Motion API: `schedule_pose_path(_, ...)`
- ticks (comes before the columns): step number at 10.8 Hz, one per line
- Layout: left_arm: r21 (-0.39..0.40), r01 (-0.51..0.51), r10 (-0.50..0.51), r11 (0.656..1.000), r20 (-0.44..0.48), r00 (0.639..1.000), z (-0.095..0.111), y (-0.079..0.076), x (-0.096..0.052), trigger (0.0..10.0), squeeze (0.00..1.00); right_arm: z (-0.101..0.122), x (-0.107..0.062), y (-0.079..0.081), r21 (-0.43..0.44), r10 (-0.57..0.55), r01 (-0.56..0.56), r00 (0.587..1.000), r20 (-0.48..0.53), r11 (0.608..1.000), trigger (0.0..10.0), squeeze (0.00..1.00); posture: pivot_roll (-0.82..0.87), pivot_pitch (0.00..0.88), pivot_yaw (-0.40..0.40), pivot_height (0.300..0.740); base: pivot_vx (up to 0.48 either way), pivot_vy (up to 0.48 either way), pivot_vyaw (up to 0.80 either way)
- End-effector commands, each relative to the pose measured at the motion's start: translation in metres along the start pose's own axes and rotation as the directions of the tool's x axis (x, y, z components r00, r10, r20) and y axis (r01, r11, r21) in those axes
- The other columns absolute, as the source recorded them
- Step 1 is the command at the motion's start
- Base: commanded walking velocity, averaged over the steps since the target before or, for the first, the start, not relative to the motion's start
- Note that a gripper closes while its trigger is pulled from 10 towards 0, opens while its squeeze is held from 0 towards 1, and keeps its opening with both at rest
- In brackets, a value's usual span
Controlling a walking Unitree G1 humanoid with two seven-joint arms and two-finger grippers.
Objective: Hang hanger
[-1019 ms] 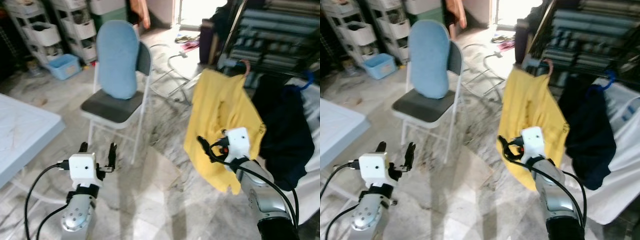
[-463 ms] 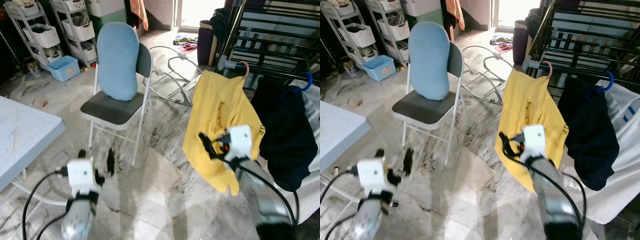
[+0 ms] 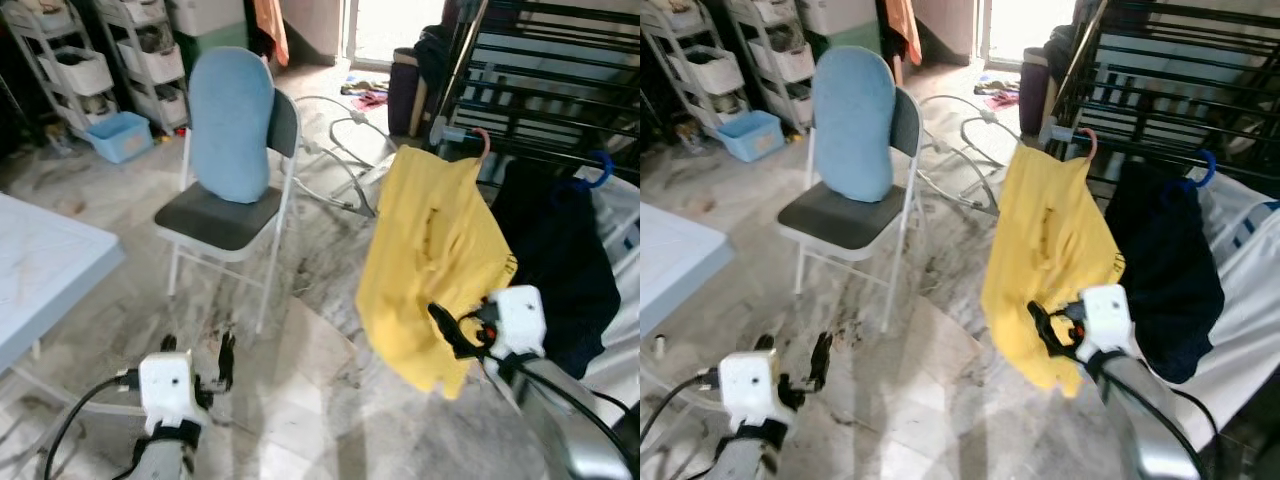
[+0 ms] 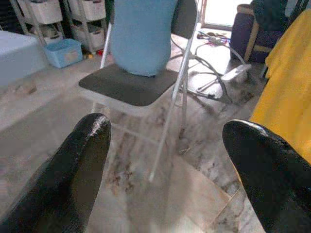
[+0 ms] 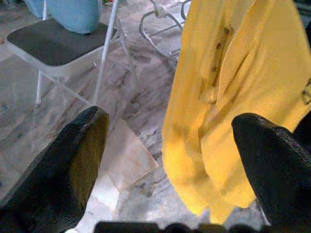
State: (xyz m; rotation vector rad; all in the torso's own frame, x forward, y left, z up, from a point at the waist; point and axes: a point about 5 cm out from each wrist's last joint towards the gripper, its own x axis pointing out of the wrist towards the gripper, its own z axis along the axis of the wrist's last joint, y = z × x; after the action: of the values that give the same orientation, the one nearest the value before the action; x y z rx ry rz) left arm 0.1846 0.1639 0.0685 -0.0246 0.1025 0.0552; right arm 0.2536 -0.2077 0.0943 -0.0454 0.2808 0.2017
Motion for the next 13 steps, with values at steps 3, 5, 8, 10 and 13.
schedule_pose_path(3,0.002,0.019,-0.019,1.000,0.082,0.996,0.030,-0.002,0.035,10.0,0.00,0.035,0.026,0.018,0.010,0.103,-0.105,0.990,0.092,0.994,10.0,0.00,-0.12,0.022,0.035,0.740,0.000,0.000,0.00)
schedule_pose_path(5,-0.073,-0.096,0.103,0.993,0.090,0.991,0.035,0.006,0.047,10.0,0.00,0.058,0.031,0.003,0.032,0.022,-0.027,0.987,0.160,0.999,10.0,0.00,-0.11,0.000,0.012,0.740,0.000,0.000,0.00)
schedule_pose_path(8,0.049,-0.023,0.021,0.999,0.043,0.999,0.018,0.012,0.021,10.0,0.00,0.047,0.026,0.004,-0.057,-0.030,0.038,0.990,0.139,0.998,10.0,0.00,-0.12,0.000,0.040,0.740,0.000,0.000,0.00)
schedule_pose_path(10,0.081,-0.025,0.023,0.996,0.030,0.999,0.012,0.013,0.019,10.0,0.00,0.022,0.011,0.011,0.031,-0.059,0.056,0.995,0.081,0.998,10.0,0.00,-0.12,0.000,0.072,0.740,0.000,0.000,0.00)
schedule_pose_path(13,0.029,0.001,-0.003,1.000,0.053,0.999,0.014,0.000,0.037,10.0,0.00,0.024,0.017,0.025,-0.051,-0.026,0.029,0.997,0.073,0.998,10.0,0.00,-0.16,0.000,0.057,0.740,0.000,0.000,0.00)
